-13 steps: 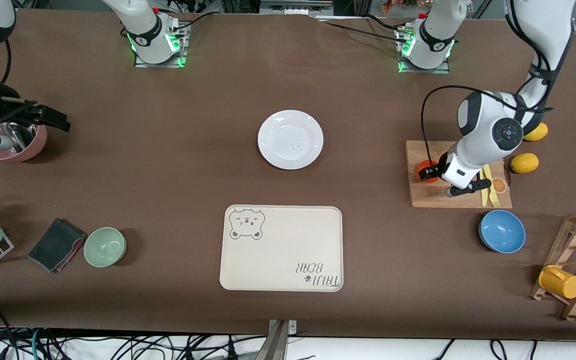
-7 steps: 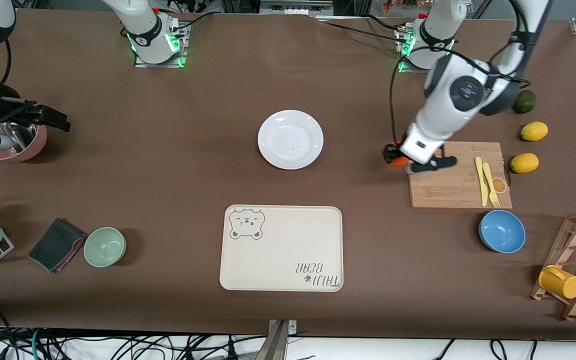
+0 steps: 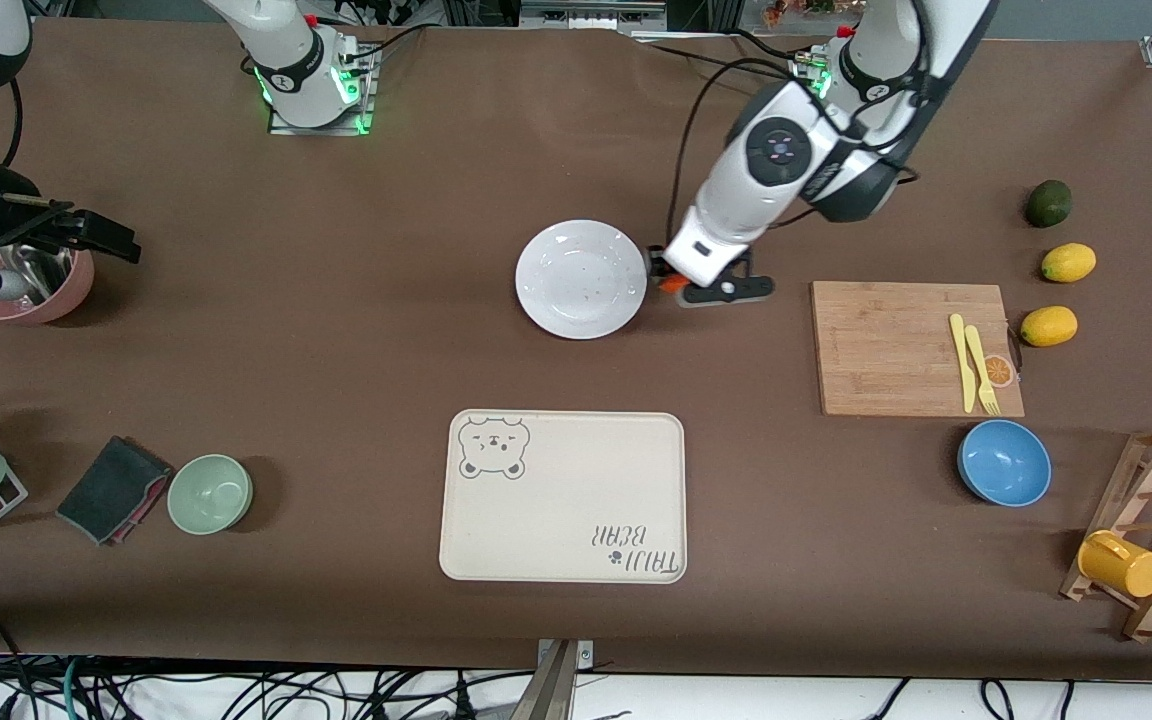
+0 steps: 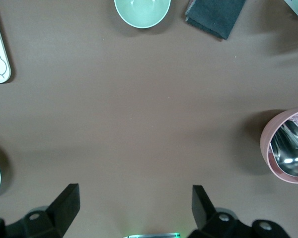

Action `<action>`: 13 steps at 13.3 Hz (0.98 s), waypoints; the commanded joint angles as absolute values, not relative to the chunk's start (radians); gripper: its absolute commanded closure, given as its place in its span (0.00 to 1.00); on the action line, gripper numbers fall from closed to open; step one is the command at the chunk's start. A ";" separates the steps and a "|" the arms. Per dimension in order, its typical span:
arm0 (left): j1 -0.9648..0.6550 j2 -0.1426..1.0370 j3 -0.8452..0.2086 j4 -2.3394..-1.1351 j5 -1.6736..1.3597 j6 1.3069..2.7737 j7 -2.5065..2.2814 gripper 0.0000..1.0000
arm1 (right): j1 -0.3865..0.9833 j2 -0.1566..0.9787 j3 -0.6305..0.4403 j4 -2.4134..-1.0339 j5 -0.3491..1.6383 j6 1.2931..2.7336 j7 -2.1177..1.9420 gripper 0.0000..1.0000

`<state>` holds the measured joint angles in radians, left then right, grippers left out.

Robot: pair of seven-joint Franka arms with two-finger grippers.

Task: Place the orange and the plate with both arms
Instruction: 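Carry the orange with the left gripper over the white plate, then lower the orange onto the plate and open the left gripper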

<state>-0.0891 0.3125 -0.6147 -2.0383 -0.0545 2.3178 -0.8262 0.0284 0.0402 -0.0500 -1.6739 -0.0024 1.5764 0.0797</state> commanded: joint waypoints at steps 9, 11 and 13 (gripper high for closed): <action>-0.268 0.647 -0.598 -1.809 0.138 2.374 -1.074 0.81 | 0.025 0.037 -0.046 -1.672 0.011 1.566 0.087 0.00; -0.275 0.672 -0.591 -1.809 0.152 2.397 -1.092 0.67 | 0.025 0.037 -0.045 -1.671 0.011 1.566 0.089 0.00; -0.278 0.681 -0.586 -1.809 0.152 2.402 -1.097 0.23 | 0.025 0.037 -0.046 -1.671 0.011 1.566 0.089 0.00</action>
